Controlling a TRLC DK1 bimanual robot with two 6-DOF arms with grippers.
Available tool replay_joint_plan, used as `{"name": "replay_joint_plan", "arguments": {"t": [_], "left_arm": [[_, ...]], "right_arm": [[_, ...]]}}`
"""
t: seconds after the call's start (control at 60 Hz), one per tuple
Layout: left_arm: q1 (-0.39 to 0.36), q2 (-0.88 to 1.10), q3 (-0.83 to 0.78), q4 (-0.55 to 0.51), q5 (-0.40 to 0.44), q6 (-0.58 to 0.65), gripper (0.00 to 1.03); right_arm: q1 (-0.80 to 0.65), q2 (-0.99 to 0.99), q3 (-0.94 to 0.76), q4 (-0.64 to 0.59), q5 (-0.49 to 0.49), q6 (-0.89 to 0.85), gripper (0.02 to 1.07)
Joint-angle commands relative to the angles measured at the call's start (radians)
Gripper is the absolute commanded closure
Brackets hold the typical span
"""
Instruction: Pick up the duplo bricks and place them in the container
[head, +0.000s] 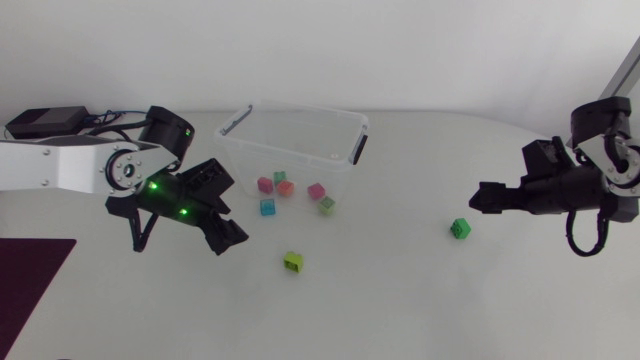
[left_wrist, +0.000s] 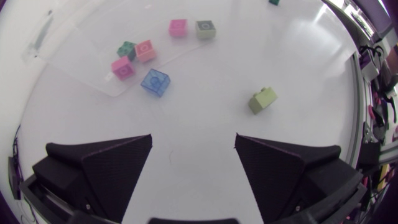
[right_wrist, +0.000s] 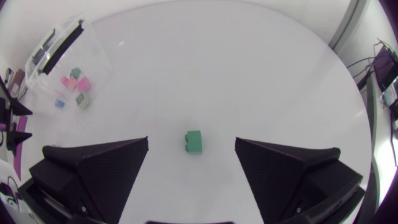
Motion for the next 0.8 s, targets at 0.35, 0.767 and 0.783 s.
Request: {"name": "replay_joint_plan", "arguments": {"t": [0.35,0.767,0.783], "left_arm": [[-0.041,0.109,0.048,0.002,0.136,0.206,0.15],[-0.061,0.173,0.065,0.0,0.221,0.332,0.19],[-0.061,0.175,0.065,0.0,0.224,0.339,0.19]], "right_arm": [[0.116,0.274,0.099,-0.011,0.197,-0.015,0.12],[0.156,0.411,0.146,0.06,0.3,-0.007,0.52],[0.159,0.413,0.145,0.063,0.305,-0.006,0.54]]}}
